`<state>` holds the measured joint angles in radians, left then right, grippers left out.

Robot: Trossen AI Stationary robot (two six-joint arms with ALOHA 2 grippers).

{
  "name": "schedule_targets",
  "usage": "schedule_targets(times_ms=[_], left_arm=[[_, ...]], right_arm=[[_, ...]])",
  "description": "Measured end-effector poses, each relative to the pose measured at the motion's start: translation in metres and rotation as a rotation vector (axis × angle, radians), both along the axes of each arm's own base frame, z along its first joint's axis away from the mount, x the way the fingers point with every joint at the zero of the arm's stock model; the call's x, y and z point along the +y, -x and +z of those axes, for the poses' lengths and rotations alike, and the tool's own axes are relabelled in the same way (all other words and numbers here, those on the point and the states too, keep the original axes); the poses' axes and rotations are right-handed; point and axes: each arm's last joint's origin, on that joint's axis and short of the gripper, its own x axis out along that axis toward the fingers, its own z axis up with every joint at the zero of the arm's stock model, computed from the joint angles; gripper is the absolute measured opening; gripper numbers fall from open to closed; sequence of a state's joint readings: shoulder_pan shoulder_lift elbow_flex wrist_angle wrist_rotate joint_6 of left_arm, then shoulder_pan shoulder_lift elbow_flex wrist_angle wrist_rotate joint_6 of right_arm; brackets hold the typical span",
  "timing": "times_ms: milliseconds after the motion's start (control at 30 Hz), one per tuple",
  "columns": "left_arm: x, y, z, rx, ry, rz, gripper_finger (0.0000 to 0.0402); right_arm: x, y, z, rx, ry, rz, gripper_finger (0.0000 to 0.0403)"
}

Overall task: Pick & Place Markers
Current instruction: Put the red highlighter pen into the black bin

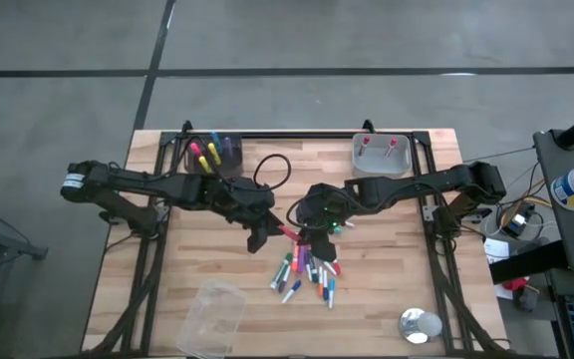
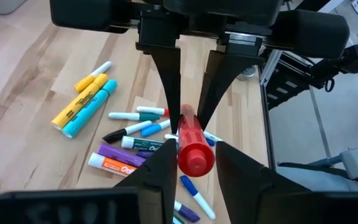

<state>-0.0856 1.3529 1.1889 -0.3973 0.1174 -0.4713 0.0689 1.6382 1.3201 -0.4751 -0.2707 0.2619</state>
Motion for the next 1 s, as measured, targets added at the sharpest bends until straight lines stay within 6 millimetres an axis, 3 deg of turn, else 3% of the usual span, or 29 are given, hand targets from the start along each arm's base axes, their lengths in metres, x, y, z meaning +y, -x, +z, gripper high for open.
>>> schedule_targets(times_ms=[233,533,1000], left_arm=[[0.0002,0.0,-0.0001,0.0,-0.002,0.0,0.0077],[0.0003,0.0,-0.0001,0.001,-0.001,0.001,0.0076],[0.0033,0.0097,0.0059,0.101,-0.006,0.006,0.0076]], right_arm=[[0.0,0.0,0.0,0.0,0.0,0.0,0.007],[0.0,0.0,0.0,0.0,0.001,0.0,0.008],[-0.0009,0.0001,0.0003,-0.007,0.02,0.002,0.0209]])
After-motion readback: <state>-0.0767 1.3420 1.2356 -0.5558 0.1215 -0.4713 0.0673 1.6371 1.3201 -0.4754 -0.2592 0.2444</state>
